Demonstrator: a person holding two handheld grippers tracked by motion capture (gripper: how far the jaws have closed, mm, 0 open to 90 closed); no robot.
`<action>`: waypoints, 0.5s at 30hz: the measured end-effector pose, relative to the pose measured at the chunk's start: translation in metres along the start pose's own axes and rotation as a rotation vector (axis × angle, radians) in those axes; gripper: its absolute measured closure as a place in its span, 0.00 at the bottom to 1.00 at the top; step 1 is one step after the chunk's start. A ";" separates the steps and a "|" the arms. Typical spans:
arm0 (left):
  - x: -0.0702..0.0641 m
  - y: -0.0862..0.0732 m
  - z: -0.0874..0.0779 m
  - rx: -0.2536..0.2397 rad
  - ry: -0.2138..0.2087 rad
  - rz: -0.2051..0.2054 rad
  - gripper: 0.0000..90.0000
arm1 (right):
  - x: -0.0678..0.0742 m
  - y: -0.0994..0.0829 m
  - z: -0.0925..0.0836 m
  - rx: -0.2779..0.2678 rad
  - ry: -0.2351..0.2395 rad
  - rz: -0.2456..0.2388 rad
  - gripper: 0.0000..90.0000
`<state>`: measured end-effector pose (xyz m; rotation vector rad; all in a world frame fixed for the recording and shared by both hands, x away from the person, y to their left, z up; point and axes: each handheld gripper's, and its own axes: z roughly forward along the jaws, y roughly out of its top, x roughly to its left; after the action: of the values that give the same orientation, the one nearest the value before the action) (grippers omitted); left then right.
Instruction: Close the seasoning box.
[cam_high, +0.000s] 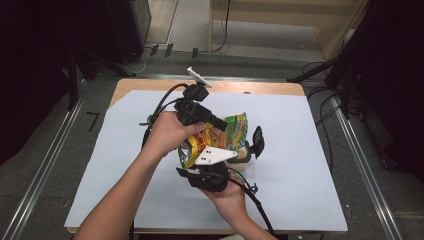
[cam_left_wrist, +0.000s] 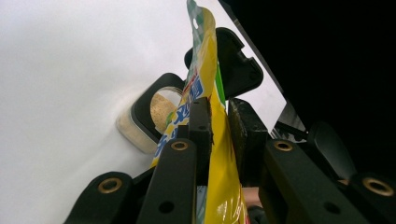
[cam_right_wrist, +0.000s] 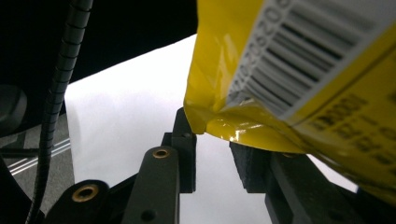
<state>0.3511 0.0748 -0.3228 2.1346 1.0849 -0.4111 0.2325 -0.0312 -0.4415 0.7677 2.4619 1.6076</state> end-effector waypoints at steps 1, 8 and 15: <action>0.000 -0.003 -0.001 -0.004 0.000 0.005 0.89 | 0.000 -0.001 0.001 0.001 0.002 0.004 0.80; 0.001 -0.015 -0.005 -0.030 0.004 0.025 0.89 | 0.002 -0.008 0.007 0.016 0.009 -0.013 0.76; 0.005 -0.025 -0.008 -0.054 0.004 0.035 0.89 | 0.001 -0.014 0.011 0.029 0.020 -0.038 0.71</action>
<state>0.3336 0.0938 -0.3307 2.1045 1.0484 -0.3577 0.2308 -0.0261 -0.4584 0.7069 2.5029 1.5778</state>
